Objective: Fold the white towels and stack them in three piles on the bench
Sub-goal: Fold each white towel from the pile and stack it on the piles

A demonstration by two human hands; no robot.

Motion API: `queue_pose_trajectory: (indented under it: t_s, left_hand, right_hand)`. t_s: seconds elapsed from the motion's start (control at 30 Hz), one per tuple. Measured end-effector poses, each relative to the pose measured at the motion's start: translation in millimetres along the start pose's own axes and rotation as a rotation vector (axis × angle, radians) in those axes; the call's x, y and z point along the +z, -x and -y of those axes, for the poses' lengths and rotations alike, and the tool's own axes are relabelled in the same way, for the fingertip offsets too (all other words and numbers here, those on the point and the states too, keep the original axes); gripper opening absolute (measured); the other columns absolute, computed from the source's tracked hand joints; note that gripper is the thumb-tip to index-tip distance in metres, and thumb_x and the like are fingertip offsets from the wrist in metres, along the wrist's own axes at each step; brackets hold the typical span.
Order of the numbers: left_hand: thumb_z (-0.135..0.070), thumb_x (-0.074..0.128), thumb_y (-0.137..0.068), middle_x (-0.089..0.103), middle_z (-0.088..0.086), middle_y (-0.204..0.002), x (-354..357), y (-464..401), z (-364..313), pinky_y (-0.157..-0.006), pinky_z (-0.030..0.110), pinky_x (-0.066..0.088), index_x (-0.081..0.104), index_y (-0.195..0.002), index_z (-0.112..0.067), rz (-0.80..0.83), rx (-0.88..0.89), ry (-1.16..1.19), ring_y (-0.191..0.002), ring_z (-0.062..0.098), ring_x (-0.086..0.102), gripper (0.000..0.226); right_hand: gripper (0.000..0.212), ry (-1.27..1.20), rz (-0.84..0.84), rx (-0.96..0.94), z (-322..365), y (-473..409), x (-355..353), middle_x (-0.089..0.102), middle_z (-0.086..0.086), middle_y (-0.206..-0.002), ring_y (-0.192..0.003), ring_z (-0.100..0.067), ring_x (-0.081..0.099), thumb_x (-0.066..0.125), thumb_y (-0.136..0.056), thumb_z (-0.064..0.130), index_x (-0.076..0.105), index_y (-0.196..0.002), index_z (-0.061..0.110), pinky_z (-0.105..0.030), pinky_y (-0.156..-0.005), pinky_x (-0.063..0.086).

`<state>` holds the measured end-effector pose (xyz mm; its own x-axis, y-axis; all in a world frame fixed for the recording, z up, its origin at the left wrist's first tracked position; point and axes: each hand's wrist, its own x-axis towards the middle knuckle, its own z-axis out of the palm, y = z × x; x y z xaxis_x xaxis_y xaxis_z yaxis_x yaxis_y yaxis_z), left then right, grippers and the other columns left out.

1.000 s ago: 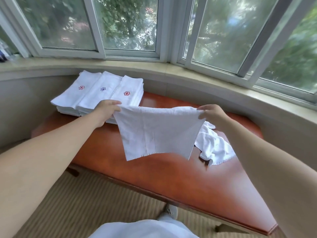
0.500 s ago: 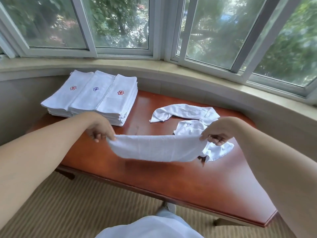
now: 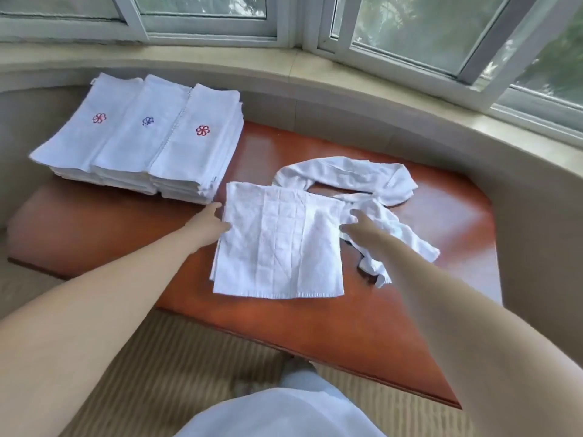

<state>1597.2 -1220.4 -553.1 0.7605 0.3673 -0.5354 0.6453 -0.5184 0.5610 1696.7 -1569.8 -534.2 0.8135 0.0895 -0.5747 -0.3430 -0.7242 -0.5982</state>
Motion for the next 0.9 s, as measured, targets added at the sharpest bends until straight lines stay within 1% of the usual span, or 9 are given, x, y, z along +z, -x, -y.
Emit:
queue_pose_trajectory:
  t_s: [0.1,0.2,0.4,0.5,0.6,0.67,0.73,0.8,0.9]
  left_hand:
    - [-0.026,0.063,-0.096,0.058,0.007,-0.132,39,-12,35,-0.073,0.028,0.046,0.037,-0.155,-0.018,0.088,-0.141,-0.013,-0.102,0.020,0.056,0.065]
    - [-0.027,0.060,-0.099,0.047,0.010,-0.148,68,-21,71,-0.094,0.036,0.052,0.036,-0.155,-0.014,0.144,-0.273,-0.079,-0.116,0.028,0.057,0.062]
    - [-0.023,0.063,-0.098,0.041,0.013,-0.153,113,-34,115,-0.081,0.033,0.043,0.031,-0.156,-0.012,0.099,-0.392,-0.106,-0.119,0.029,0.053,0.068]
    - [-0.020,0.062,-0.097,0.046,0.014,-0.145,124,-39,131,-0.074,0.034,0.043,0.031,-0.152,-0.012,0.014,-0.484,-0.098,-0.106,0.028,0.053,0.064]
    - [-0.015,0.062,-0.096,0.053,0.018,-0.138,130,-49,139,-0.076,0.035,0.042,0.035,-0.146,-0.003,-0.034,-0.597,0.008,-0.100,0.028,0.054,0.057]
    - [-0.012,0.059,-0.096,0.062,0.024,-0.117,131,-56,141,-0.070,0.034,0.040,0.050,-0.130,0.008,-0.016,-0.630,0.026,-0.093,0.032,0.061,0.040]
    - [-0.012,0.056,-0.097,0.059,0.016,-0.090,130,-61,140,-0.065,0.033,0.038,0.059,-0.097,0.005,0.019,-0.611,-0.041,-0.080,0.029,0.057,0.018]
    - [-0.010,0.054,-0.097,0.051,0.009,-0.079,129,-61,138,-0.060,0.031,0.036,0.050,-0.076,-0.005,0.013,-0.593,-0.078,-0.071,0.024,0.050,0.022]
    - [-0.007,0.051,-0.097,0.055,0.008,-0.079,128,-59,127,-0.068,0.035,0.051,0.052,-0.087,-0.005,0.027,-0.605,0.028,-0.074,0.023,0.058,0.010]
  right_hand:
    - [0.047,0.085,0.157,0.103,-43,-23,27,0.051,-0.003,-0.121,-0.091,-0.017,0.050,0.057,-0.101,0.022,0.047,-0.147,0.018,-0.026,-0.066,0.039]
    - [0.036,0.134,0.253,0.197,-81,-41,50,0.047,0.004,-0.089,-0.067,-0.008,0.040,0.055,-0.102,0.016,0.054,-0.137,0.015,-0.023,-0.056,0.034]
    - [0.052,0.046,0.231,0.432,-132,-58,91,0.054,-0.009,-0.119,-0.082,-0.021,0.054,0.057,-0.099,0.018,0.042,-0.149,0.015,-0.032,-0.072,0.050]
    - [0.058,-0.019,0.148,0.544,-148,-62,107,0.044,-0.014,-0.140,-0.103,-0.031,0.060,0.059,-0.096,0.019,0.036,-0.148,0.016,-0.044,-0.094,0.055]
    - [0.043,-0.225,0.123,0.620,-153,-67,120,0.056,-0.011,-0.115,-0.083,-0.020,0.064,0.063,-0.094,0.012,0.040,-0.130,0.011,-0.036,-0.075,0.058]
    - [0.031,-0.256,0.131,0.641,-155,-70,124,0.059,-0.010,-0.105,-0.073,-0.015,0.061,0.061,-0.096,0.011,0.047,-0.123,0.010,-0.029,-0.066,0.053]
    - [0.019,-0.234,0.150,0.633,-158,-73,126,0.062,-0.009,-0.097,-0.071,-0.015,0.061,0.061,-0.096,0.011,0.056,-0.115,0.007,-0.031,-0.073,0.054]
    - [0.012,-0.228,0.175,0.642,-158,-72,125,0.063,-0.006,-0.090,-0.072,-0.014,0.062,0.060,-0.097,0.012,0.058,-0.108,0.009,-0.034,-0.081,0.055]
    - [0.008,-0.269,0.211,0.682,-152,-68,119,0.066,-0.004,-0.088,-0.073,-0.014,0.064,0.060,-0.098,0.013,0.058,-0.105,0.010,-0.033,-0.081,0.056]
